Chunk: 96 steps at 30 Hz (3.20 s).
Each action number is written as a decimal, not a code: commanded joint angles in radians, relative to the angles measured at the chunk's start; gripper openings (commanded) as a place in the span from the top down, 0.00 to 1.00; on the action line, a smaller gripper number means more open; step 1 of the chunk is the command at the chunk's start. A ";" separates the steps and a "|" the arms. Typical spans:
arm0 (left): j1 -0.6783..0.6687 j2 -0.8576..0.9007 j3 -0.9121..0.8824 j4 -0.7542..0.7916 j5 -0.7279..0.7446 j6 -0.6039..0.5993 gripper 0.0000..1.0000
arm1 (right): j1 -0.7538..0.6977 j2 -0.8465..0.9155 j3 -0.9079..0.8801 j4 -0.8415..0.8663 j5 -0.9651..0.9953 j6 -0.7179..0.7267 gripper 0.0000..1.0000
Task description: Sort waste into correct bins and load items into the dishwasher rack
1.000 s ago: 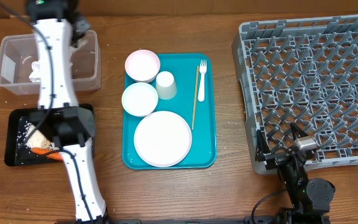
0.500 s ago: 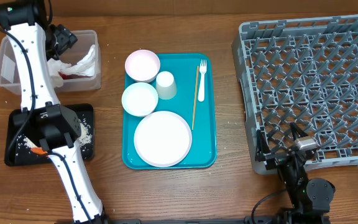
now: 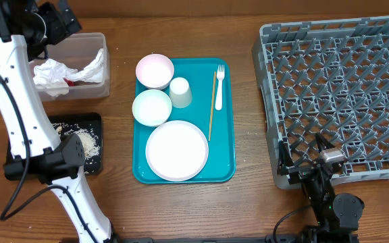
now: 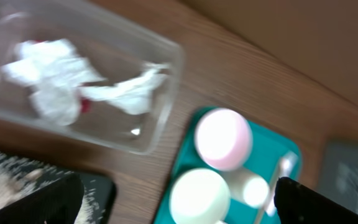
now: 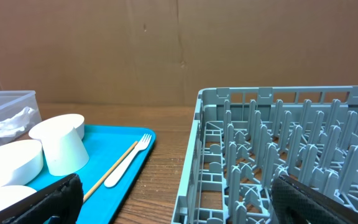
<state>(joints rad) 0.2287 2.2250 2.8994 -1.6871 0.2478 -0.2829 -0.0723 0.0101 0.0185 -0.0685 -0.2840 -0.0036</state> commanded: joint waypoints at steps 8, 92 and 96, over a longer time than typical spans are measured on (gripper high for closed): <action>0.000 -0.092 -0.208 -0.003 0.072 0.100 0.00 | -0.004 -0.007 -0.010 0.007 0.003 0.000 0.00; 0.109 -0.105 -0.312 0.092 -0.248 -0.080 0.00 | 0.733 2.110 1.546 -0.248 0.373 0.064 0.00; 0.109 -0.105 -0.312 0.092 -0.248 -0.080 0.00 | 0.732 2.128 1.546 -0.246 0.418 0.094 0.00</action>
<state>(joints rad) 0.3298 2.1582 2.5912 -1.5936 0.0101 -0.3458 0.6624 2.1109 1.5356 -0.3222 0.0689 0.0635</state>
